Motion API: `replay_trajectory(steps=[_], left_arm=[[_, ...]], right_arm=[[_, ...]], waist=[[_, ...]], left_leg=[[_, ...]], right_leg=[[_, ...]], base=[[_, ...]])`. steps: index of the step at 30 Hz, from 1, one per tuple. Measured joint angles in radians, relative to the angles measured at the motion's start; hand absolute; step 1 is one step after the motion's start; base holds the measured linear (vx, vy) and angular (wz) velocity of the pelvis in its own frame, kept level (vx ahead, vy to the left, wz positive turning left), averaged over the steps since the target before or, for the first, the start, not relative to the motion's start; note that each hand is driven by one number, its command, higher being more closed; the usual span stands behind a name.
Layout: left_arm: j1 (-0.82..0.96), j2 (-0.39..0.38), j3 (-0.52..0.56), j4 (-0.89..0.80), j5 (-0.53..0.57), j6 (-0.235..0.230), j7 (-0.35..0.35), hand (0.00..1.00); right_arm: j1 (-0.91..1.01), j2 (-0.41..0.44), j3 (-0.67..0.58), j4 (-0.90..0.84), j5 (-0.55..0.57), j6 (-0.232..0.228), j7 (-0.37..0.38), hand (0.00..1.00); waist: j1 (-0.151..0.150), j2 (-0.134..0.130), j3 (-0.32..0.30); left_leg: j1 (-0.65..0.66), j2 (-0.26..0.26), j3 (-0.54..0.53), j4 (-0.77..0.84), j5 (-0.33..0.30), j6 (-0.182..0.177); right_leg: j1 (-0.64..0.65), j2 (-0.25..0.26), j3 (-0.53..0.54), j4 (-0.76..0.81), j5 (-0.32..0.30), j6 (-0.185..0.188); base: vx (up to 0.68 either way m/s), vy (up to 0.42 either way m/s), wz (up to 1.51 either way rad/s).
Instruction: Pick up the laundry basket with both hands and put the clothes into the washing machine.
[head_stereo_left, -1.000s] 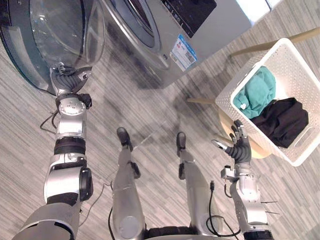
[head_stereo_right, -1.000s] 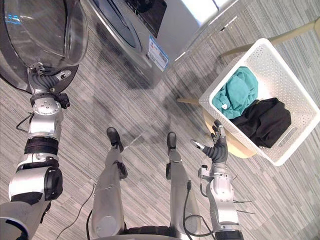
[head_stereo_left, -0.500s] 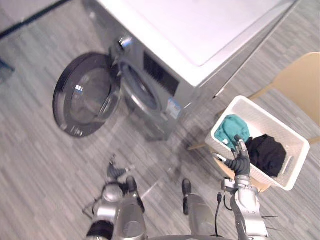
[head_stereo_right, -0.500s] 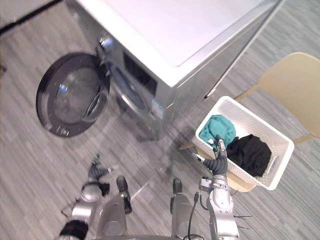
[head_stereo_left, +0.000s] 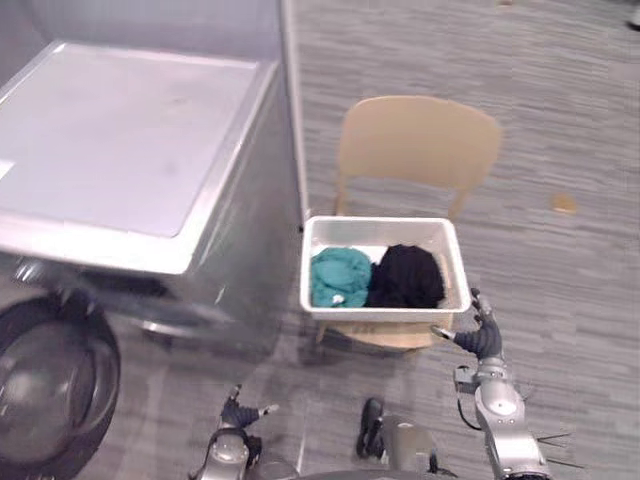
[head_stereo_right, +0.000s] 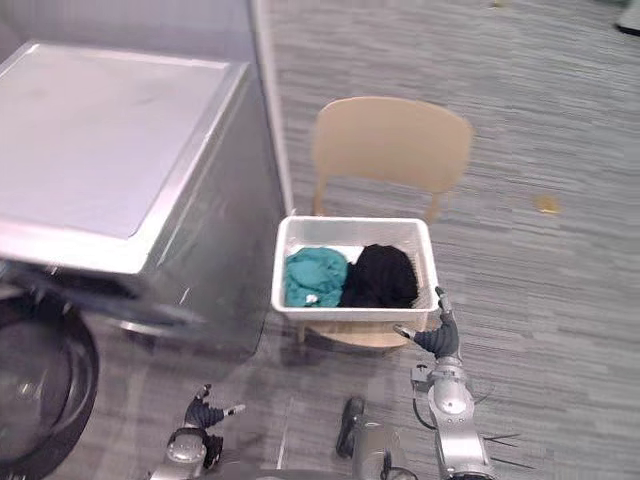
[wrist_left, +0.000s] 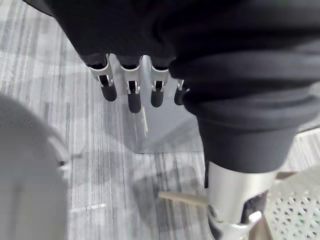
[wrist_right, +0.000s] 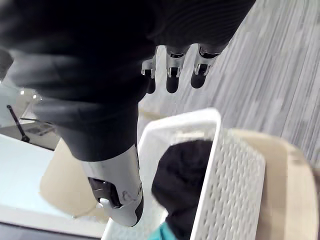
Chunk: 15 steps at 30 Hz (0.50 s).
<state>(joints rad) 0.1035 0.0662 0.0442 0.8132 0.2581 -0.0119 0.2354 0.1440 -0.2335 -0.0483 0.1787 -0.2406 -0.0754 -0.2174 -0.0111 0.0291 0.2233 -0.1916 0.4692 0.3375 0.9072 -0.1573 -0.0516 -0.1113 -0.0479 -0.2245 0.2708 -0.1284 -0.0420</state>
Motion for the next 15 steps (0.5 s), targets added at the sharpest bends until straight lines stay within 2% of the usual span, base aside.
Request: replay_trajectory(steps=[1,3,4,5,6,8,9,12,15], left_arm=[[-0.001,0.002,-0.002,0.0,0.0,-0.001,0.001,0.0],[-0.003,0.017,-0.007,0.003,0.0,-0.007,0.0,0.0],[-0.005,0.018,-0.006,0.003,0.0,-0.008,0.0,0.0],[-0.002,0.012,-0.008,0.006,0.0,-0.007,0.0,0.0],[-0.003,0.019,-0.012,0.028,0.0,-0.008,-0.001,0.0],[-0.017,0.035,-0.012,0.043,-0.001,-0.007,-0.002,0.0],[-0.014,0.047,-0.016,0.057,0.0,-0.006,-0.002,0.0],[-0.006,0.051,-0.015,0.087,-0.001,-0.006,0.0,0.0],[-0.016,0.059,-0.013,0.087,-0.001,-0.01,0.009,0.0]], right_arm=[[-0.002,-0.013,0.012,0.006,-0.009,0.0,0.001,0.0],[-0.028,-0.038,0.07,0.044,-0.046,0.0,0.004,0.0],[-0.038,-0.045,0.086,0.056,-0.056,0.0,0.005,0.0],[-0.056,-0.074,0.116,0.072,-0.079,0.0,0.005,0.0],[-0.085,-0.094,0.138,0.085,-0.098,0.0,0.008,0.0],[-0.122,-0.105,0.152,0.094,-0.114,0.0,0.01,0.0],[-0.157,-0.123,0.176,0.117,-0.122,-0.001,0.012,0.0],[-0.28,-0.169,0.27,0.211,-0.154,-0.006,0.025,0.0],[-0.387,-0.169,0.329,0.29,-0.174,-0.006,0.026,0.0]], waist=[[0.004,0.001,0.0],[0.016,0.003,0.001],[0.024,0.005,0.0],[0.03,0.029,-0.007],[0.026,0.053,-0.006],[0.028,0.024,0.01],[0.03,0.019,0.013],[0.055,0.02,0.022],[0.087,0.025,0.049]], left_leg=[[-0.012,-0.024,-0.017,-0.026,-0.017,-0.002],[-0.031,-0.113,-0.062,-0.221,-0.029,0.009],[-0.029,-0.141,-0.077,-0.296,-0.024,0.002],[-0.031,-0.187,-0.115,-0.458,0.072,-0.03],[-0.027,-0.2,-0.133,-0.51,0.071,-0.038],[-0.025,-0.25,-0.142,-0.556,0.081,-0.025],[-0.03,-0.268,-0.144,-0.571,0.084,-0.02],[-0.033,-0.317,-0.141,-0.611,0.099,0.003],[-0.067,-0.33,-0.146,-0.611,0.104,0.011]], right_leg=[[0.011,0.0,0.008,0.0,0.001,0.002],[0.054,-0.002,0.034,-0.02,0.006,0.01],[0.06,-0.003,0.04,-0.027,0.01,0.015],[0.066,0.013,0.046,-0.042,0.016,0.033],[0.074,0.027,0.052,-0.057,0.013,0.058],[0.071,-0.013,0.043,-0.082,0.025,0.084],[0.072,-0.032,0.038,-0.097,0.03,0.096],[0.065,-0.072,0.036,-0.122,0.044,0.123],[0.033,-0.081,0.035,-0.127,0.053,0.133]], base=[[0.2,0.048,-0.64],[0.21,0.11,-0.54],[0.18,0.138,-0.56],[0.21,0.209,-0.35],[0.17,0.182,-0.13],[0.12,0.178,0.29],[0.06,0.136,0.31],[0.04,0.127,0.2],[-0.02,0.081,0.09]])
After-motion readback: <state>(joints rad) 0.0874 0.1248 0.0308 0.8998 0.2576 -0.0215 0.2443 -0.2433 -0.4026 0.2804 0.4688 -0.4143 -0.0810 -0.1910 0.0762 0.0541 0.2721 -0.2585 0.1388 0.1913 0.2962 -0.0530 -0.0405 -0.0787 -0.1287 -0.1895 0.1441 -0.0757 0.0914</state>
